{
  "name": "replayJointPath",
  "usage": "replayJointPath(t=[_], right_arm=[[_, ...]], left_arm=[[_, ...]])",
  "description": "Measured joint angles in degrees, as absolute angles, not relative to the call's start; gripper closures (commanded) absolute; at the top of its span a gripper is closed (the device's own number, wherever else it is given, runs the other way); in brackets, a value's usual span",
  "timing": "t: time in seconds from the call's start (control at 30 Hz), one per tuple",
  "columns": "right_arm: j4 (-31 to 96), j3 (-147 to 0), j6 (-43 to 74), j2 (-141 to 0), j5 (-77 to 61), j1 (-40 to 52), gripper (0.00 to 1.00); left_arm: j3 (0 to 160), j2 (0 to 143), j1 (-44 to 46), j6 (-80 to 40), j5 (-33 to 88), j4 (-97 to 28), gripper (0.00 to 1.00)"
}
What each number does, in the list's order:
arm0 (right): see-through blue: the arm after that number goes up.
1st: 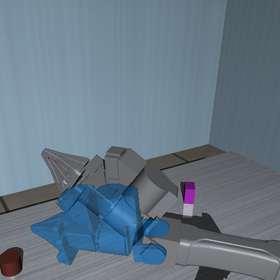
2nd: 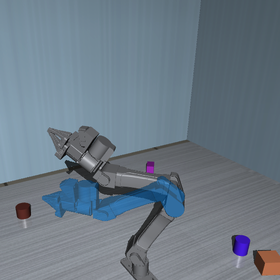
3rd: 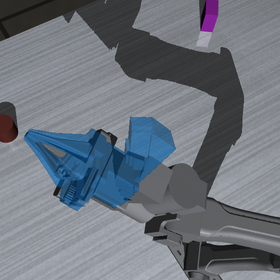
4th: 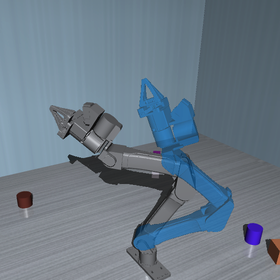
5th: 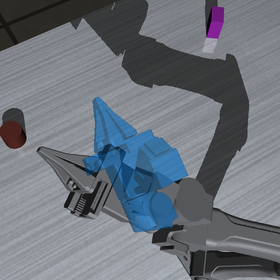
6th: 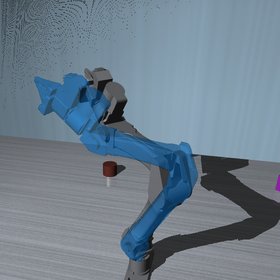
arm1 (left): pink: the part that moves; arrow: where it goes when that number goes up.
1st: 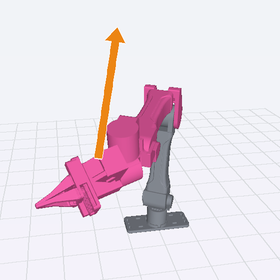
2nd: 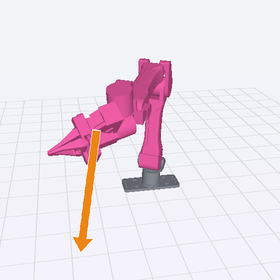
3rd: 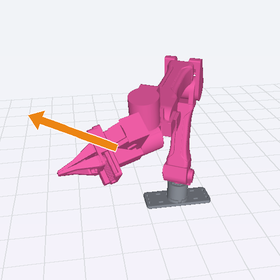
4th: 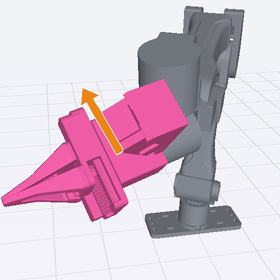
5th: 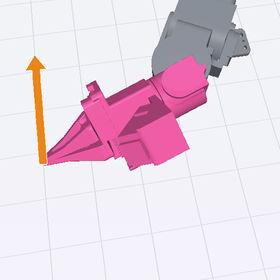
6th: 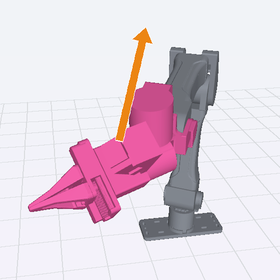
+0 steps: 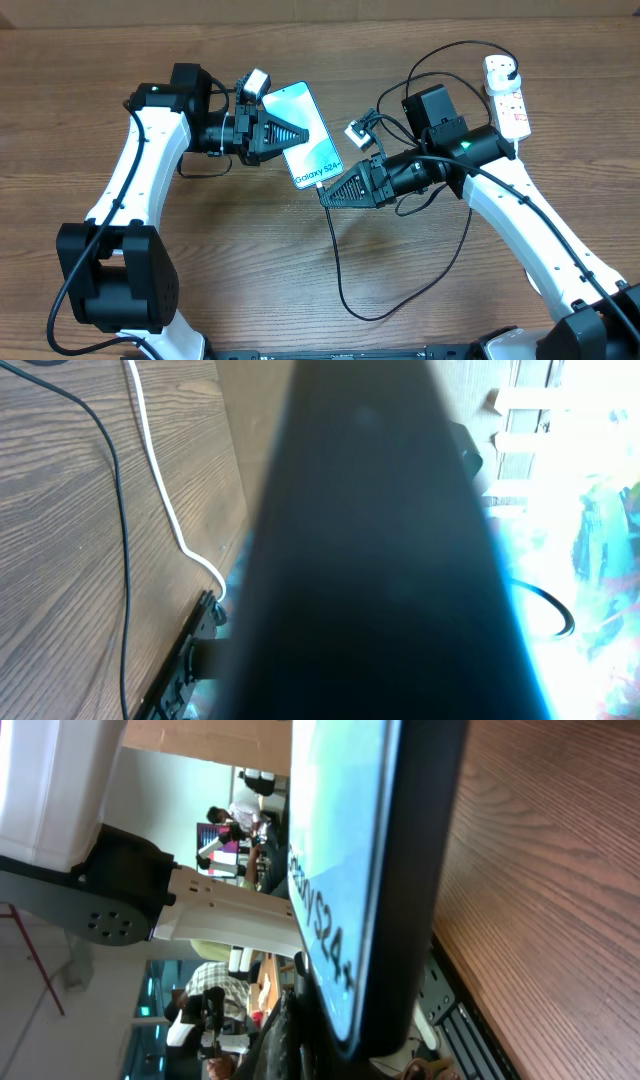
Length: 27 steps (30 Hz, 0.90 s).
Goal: Plug charger to phone and switch on socket
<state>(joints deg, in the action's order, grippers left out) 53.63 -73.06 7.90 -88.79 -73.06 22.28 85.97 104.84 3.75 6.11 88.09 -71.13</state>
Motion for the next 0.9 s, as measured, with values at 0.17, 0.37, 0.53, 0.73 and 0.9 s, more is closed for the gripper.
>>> replayJointPath(t=[0.17, 0.37, 0.53, 0.73, 0.9], right_arm=[[54.06, -73.06, 7.94, -88.79, -72.49, 21.76, 0.96], [54.89, -73.06, 7.9, -88.79, -72.49, 20.18, 0.96], [54.43, -73.03, 7.92, -88.79, -72.01, 19.51, 0.96], [54.48, -73.03, 7.92, -88.79, -72.29, 19.53, 0.96], [55.66, -73.06, 7.9, -88.79, -72.64, 19.99, 0.96]], left_arm=[[85.97, 104.84, 3.66, 6.11, 88.09, -71.13, 0.96], [85.97, 104.84, 3.33, 6.11, 88.12, -71.09, 0.96], [85.97, 104.84, 3.4, 6.11, 88.09, -71.2, 0.96], [85.97, 104.84, 3.4, 6.11, 88.12, -71.2, 0.96], [85.97, 104.84, 3.4, 5.96, 88.12, -70.7, 0.96]])
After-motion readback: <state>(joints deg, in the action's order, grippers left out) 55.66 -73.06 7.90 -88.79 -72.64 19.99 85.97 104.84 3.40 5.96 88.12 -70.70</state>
